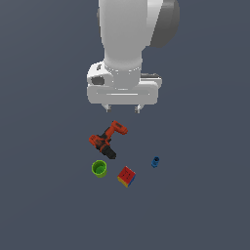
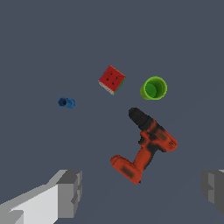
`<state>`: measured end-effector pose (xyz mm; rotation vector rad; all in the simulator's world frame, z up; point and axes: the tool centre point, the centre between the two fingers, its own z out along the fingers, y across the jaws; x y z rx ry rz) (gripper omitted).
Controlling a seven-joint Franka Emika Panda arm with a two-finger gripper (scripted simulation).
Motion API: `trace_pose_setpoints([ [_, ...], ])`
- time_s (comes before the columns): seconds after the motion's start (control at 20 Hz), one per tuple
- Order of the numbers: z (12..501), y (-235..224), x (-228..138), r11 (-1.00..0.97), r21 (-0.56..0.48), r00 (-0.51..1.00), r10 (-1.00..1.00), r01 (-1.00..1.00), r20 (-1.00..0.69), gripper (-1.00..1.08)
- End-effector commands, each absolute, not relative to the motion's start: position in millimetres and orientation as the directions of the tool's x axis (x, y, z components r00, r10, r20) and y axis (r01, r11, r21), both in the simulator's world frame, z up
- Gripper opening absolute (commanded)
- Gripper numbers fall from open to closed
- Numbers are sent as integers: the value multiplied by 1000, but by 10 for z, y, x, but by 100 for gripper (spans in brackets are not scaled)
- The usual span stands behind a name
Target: Pick up a designated object from a clutter of objects.
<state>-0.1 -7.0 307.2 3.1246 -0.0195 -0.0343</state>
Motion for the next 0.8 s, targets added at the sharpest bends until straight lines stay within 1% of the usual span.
trace_pose_setpoints([
  [0.0, 3072, -70, -1, -1000, 17, 1000, -13, -12, -22, 100],
  [0.15, 3067, -11, -11, -1000, 17, 1000, -4, -3, -26, 100],
  [0.4, 3057, 229, -67, -999, 20, 998, 35, 36, -44, 100],
  [0.75, 3030, 255, -51, -999, 21, 999, 31, 32, -44, 100],
])
